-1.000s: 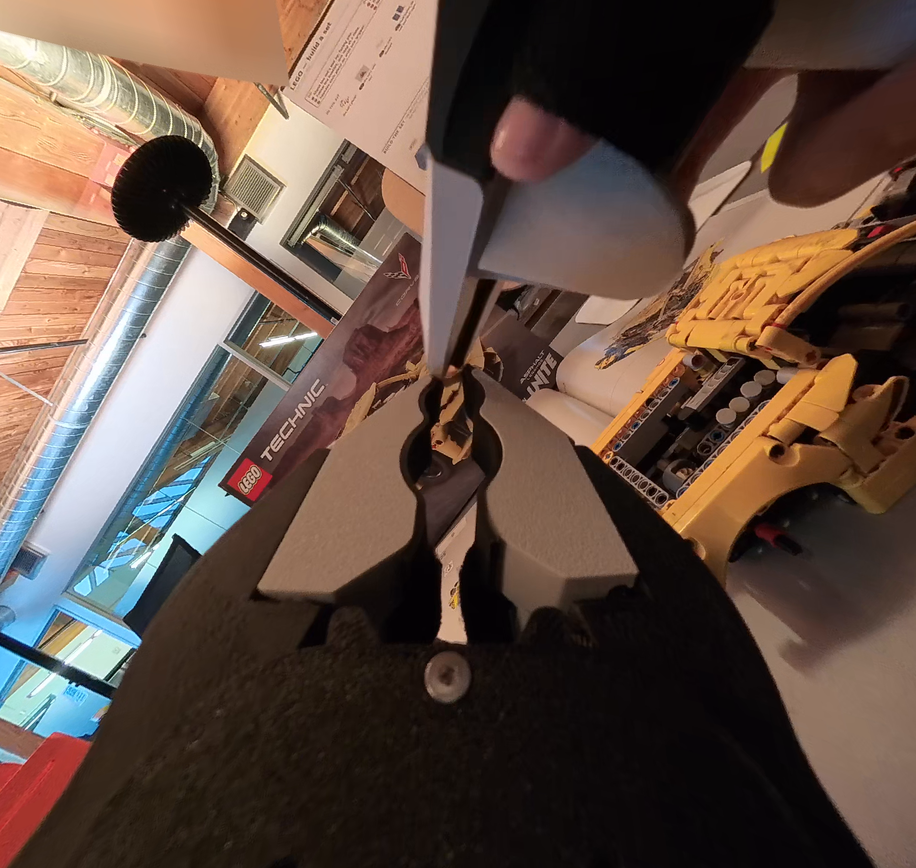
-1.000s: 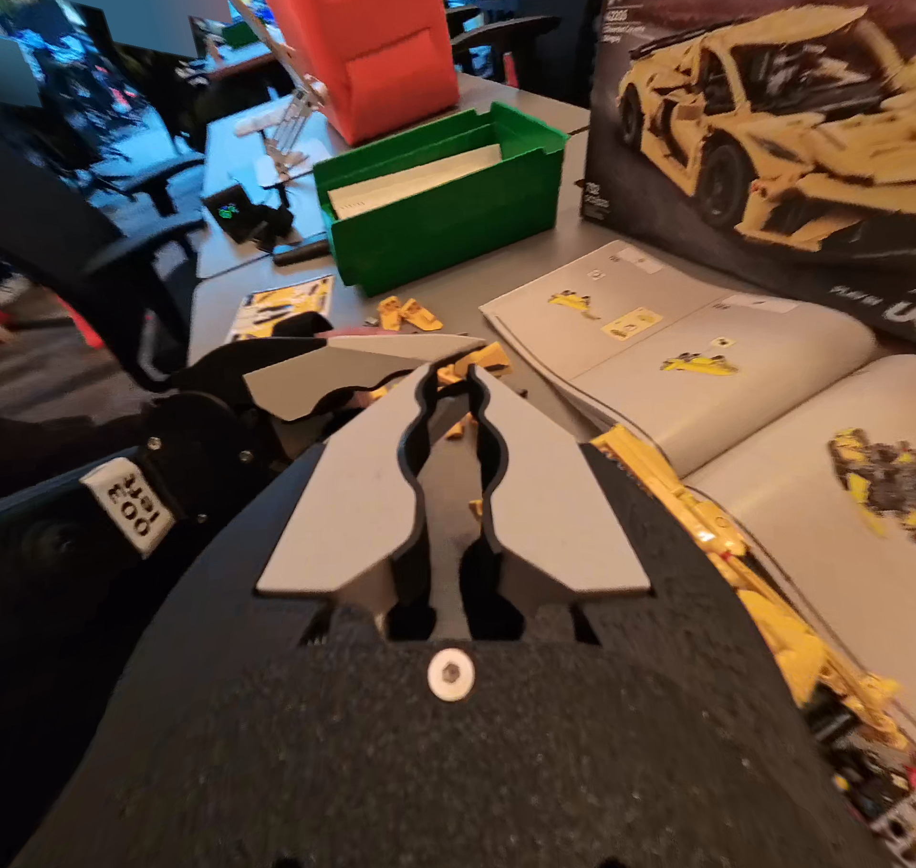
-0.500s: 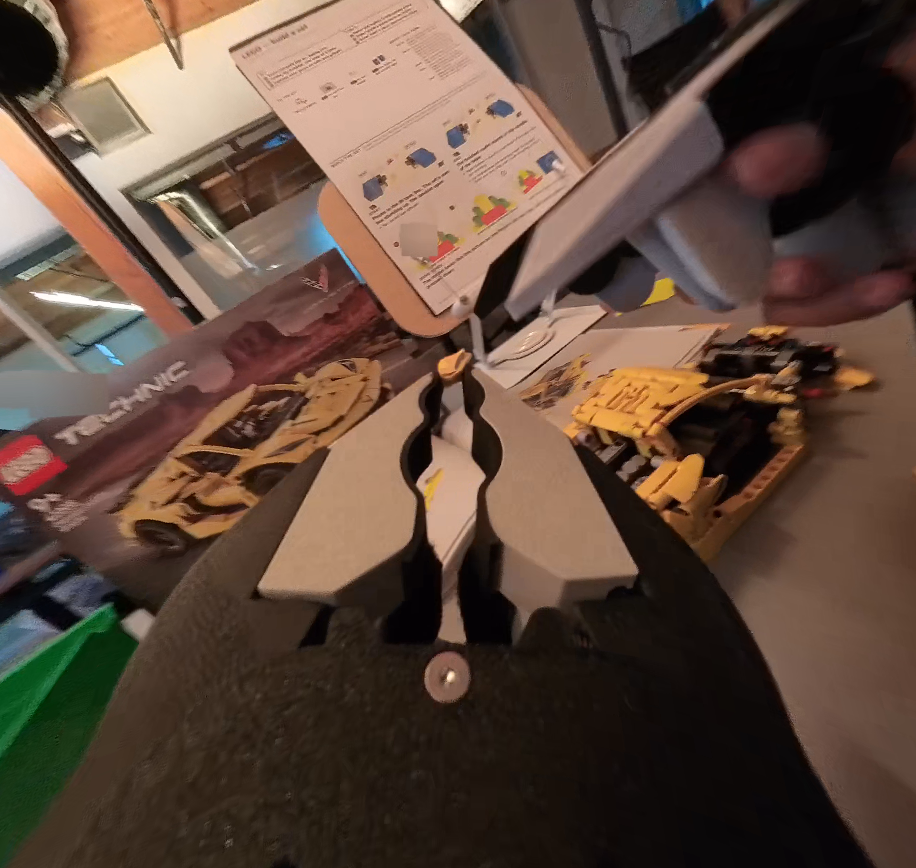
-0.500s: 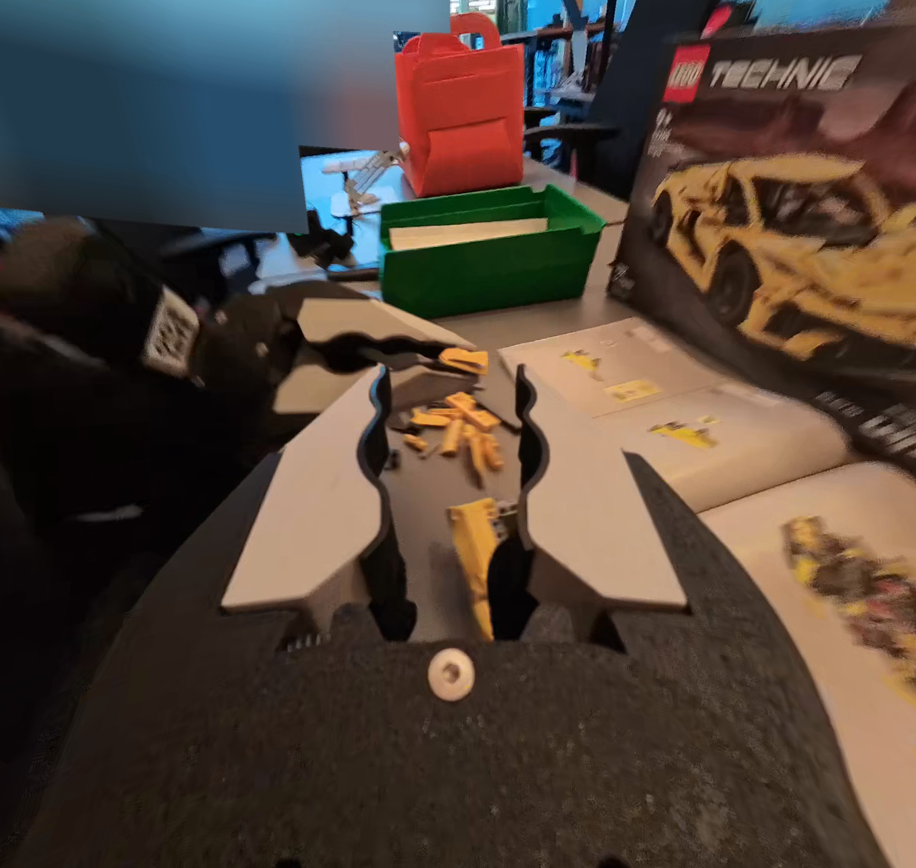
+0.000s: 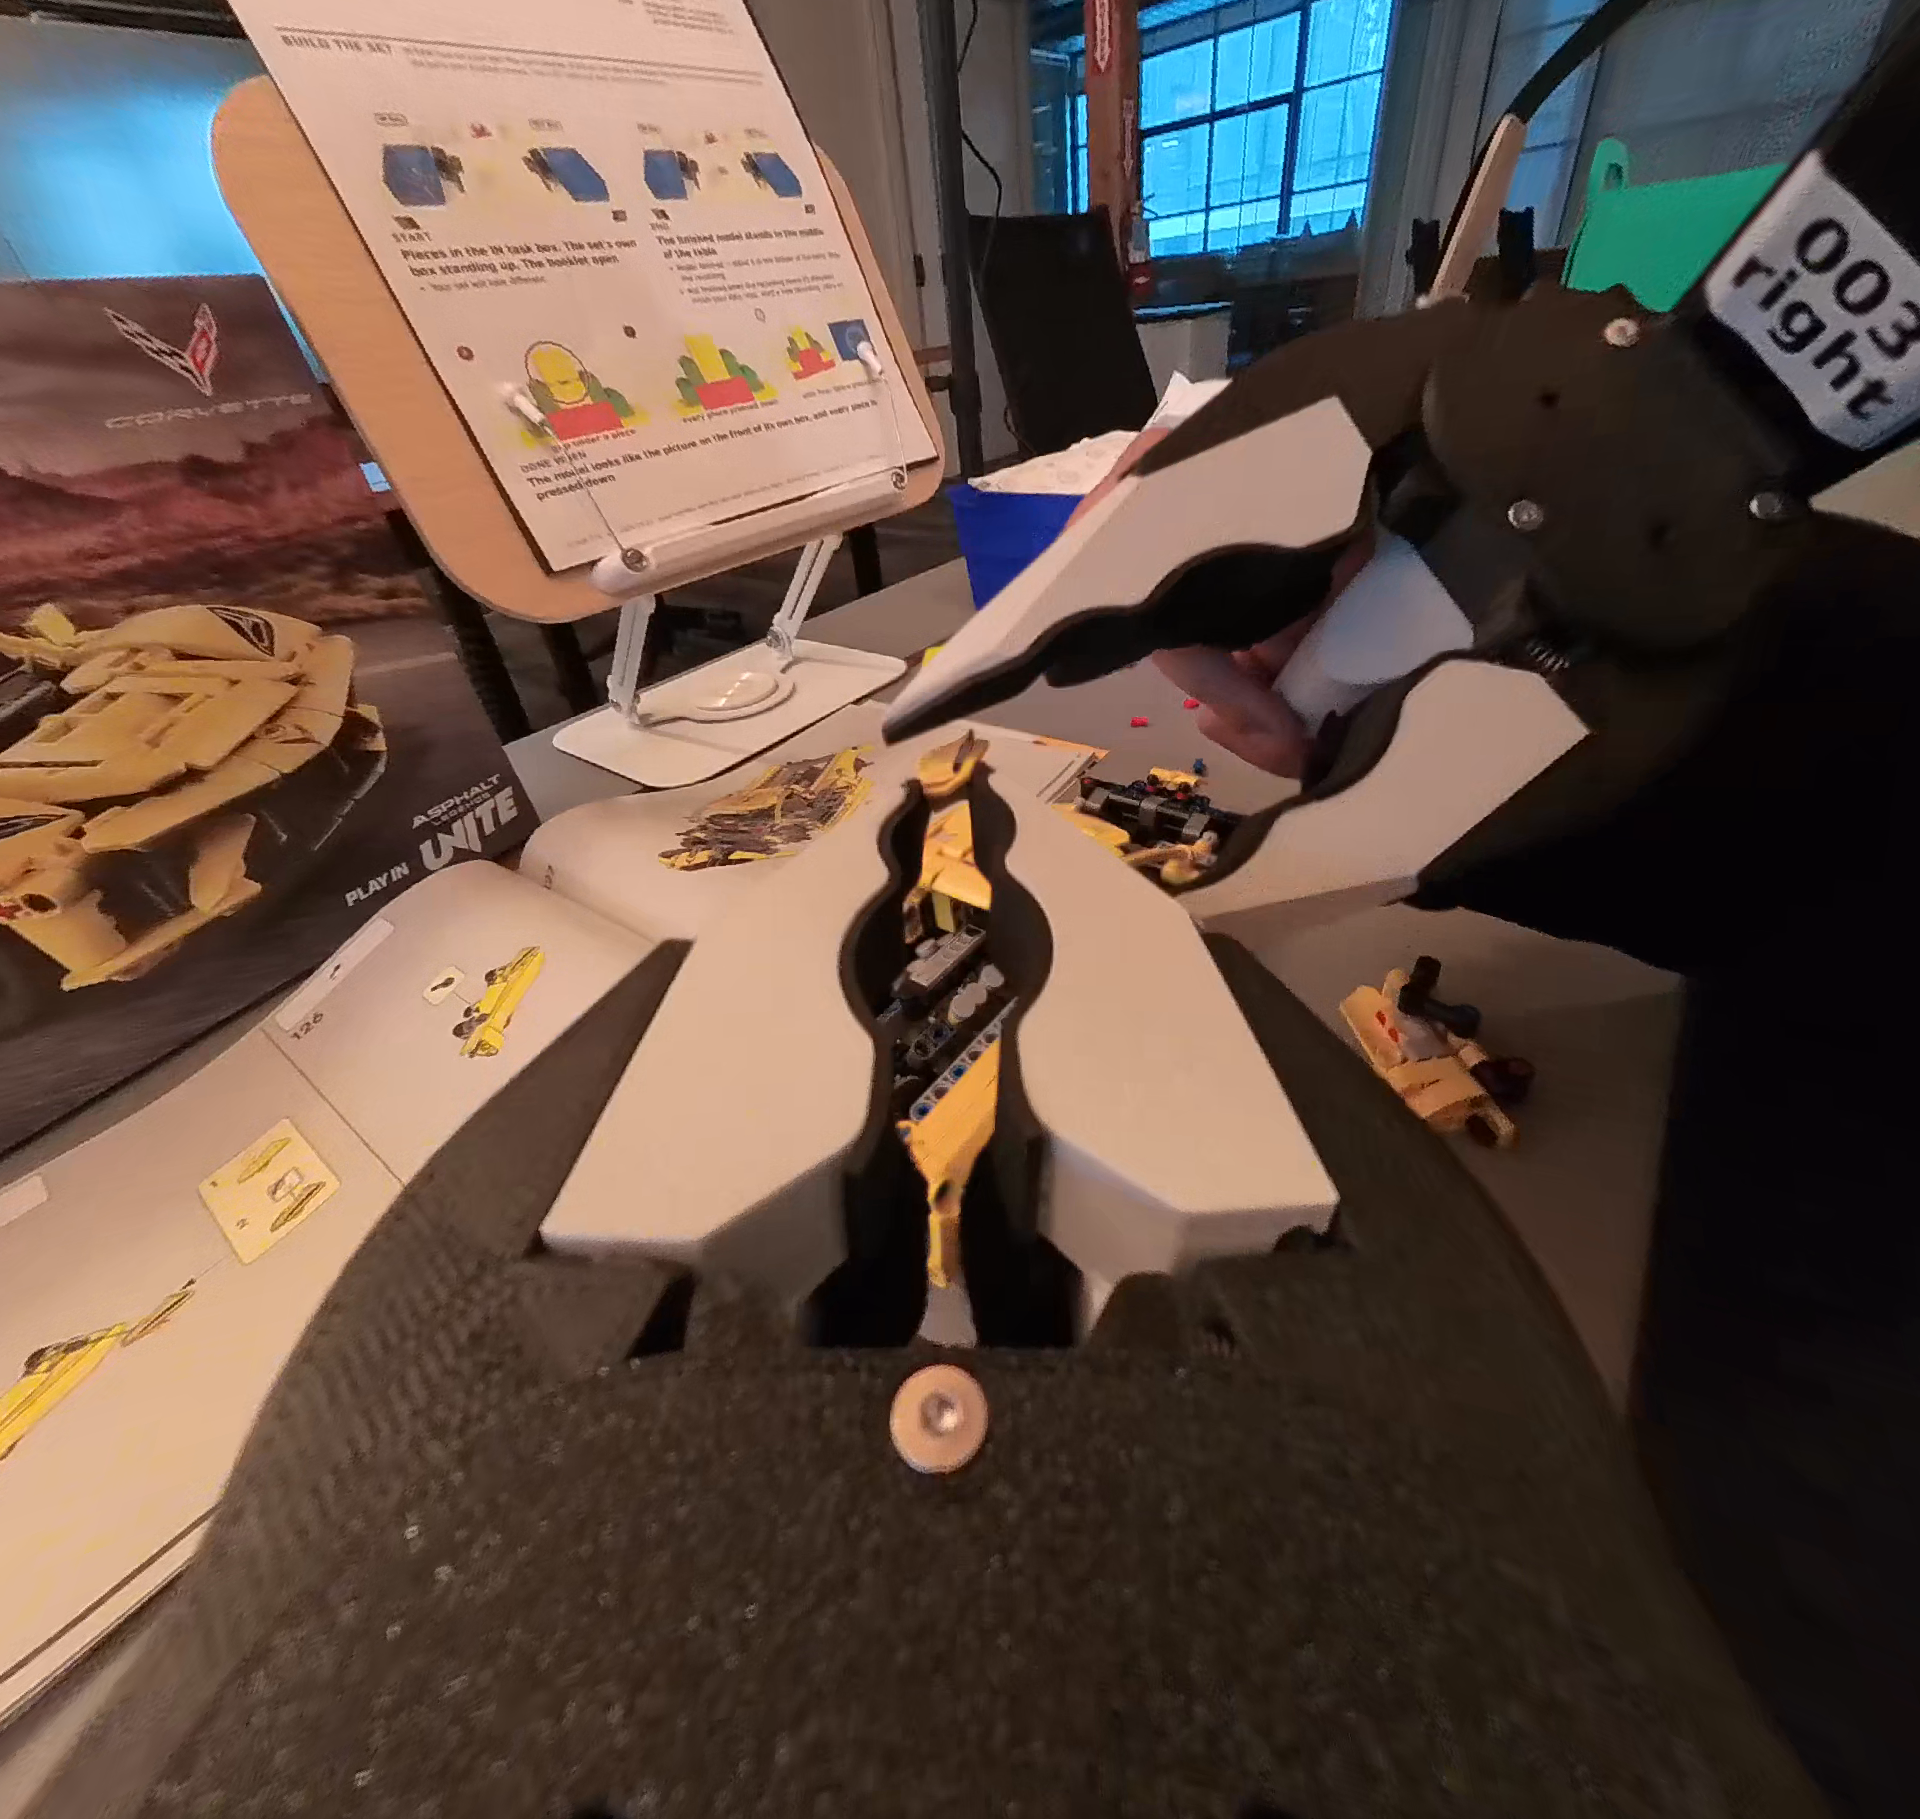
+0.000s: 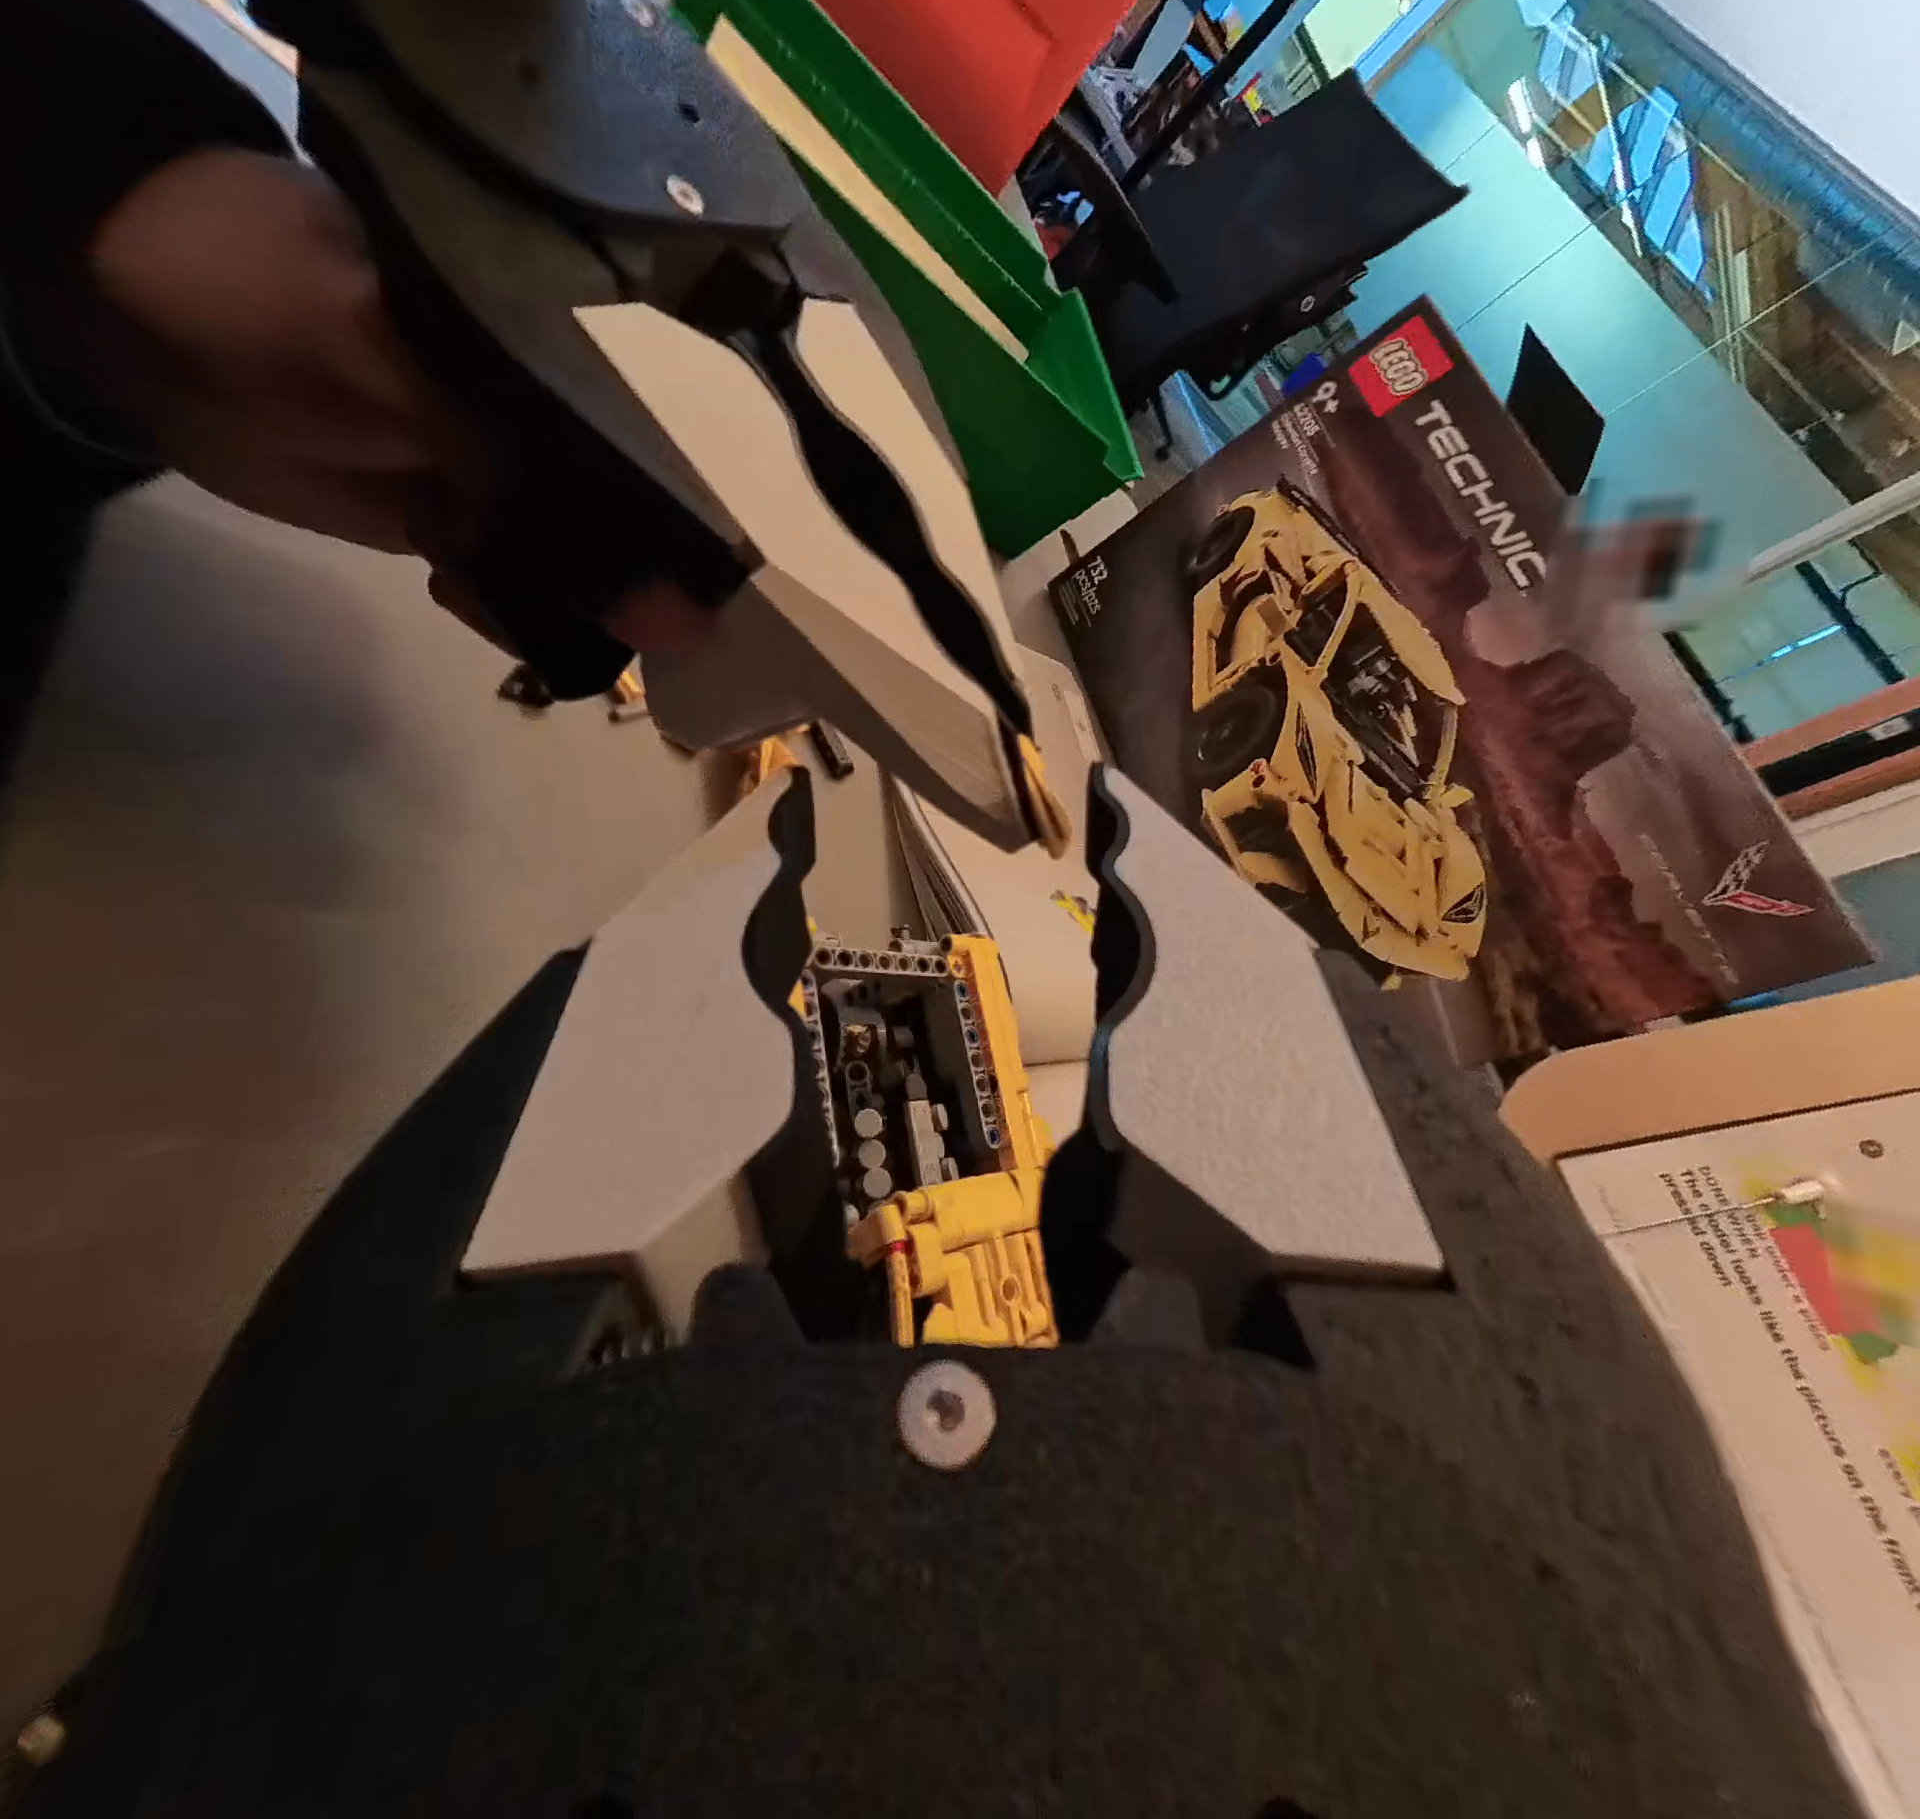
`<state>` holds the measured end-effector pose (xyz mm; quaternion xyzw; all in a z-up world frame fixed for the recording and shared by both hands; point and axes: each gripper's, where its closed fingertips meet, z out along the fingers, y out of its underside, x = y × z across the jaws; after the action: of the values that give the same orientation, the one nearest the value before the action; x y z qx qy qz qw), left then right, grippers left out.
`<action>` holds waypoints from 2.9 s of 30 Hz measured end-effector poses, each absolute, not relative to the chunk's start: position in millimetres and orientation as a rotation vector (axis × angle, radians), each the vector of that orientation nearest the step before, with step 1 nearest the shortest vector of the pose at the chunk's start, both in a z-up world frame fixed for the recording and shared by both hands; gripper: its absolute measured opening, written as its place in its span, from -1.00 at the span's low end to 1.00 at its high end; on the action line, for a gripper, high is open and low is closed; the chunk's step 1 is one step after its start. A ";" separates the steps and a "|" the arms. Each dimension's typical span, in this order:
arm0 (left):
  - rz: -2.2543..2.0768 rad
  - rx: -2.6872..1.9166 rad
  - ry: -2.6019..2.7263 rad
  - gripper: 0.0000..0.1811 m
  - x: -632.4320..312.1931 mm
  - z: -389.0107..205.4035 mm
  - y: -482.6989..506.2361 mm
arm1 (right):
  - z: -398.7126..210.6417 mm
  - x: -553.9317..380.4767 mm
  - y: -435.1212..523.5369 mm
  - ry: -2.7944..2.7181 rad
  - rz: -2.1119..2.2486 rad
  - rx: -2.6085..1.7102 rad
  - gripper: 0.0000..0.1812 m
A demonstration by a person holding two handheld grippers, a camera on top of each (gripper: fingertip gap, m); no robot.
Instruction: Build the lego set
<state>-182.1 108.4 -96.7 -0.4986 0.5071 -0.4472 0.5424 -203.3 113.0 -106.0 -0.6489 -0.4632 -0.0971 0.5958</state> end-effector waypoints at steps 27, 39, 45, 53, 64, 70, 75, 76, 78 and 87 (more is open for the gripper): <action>-0.983 -1.243 1.150 -0.92 -187.9 -98.3 129.0 | -109.4 -195.2 118.0 -1.123 -0.493 -1.465 -0.58; -0.954 -1.237 1.166 -0.92 -187.5 -99.4 127.7 | -110.7 -195.6 119.8 -1.126 -0.498 -1.475 -0.60; -0.788 -1.072 1.195 -0.91 -188.1 -89.2 119.2 | -101.4 -169.2 120.1 -0.828 -0.039 -1.657 -0.56; -0.788 -0.689 1.221 -0.90 -193.3 -64.0 77.5 | -57.4 -175.0 78.3 -0.394 1.550 -1.618 -0.68; -0.683 -0.541 1.306 -0.91 -188.1 -72.0 58.5 | -70.8 -201.9 61.5 -0.401 1.998 -1.668 -0.87; -0.664 -0.576 1.328 -0.90 -184.9 -78.8 62.1 | -80.0 -198.3 67.1 -0.353 1.956 -1.732 -0.92; -0.702 -0.838 1.312 -0.72 -178.5 -90.8 84.2 | -94.6 -189.0 82.6 -0.278 1.832 -1.801 -0.93; -0.711 -0.880 1.306 -0.70 -178.2 -92.0 87.3 | -94.9 -188.6 84.9 -0.277 1.807 -1.798 -0.93; -0.765 -0.943 1.295 -0.71 -178.7 -94.7 90.8 | -97.2 -188.3 89.5 -0.288 1.724 -1.817 -0.93; -1.265 -1.160 1.174 -0.71 -185.3 -82.4 94.7 | -82.0 -168.0 105.2 -0.308 1.415 -1.720 -0.93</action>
<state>-185.3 94.7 -82.4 -0.4810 0.4867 -0.5245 0.5066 -168.0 105.2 -82.0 -0.6900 -0.1236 0.5677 0.4317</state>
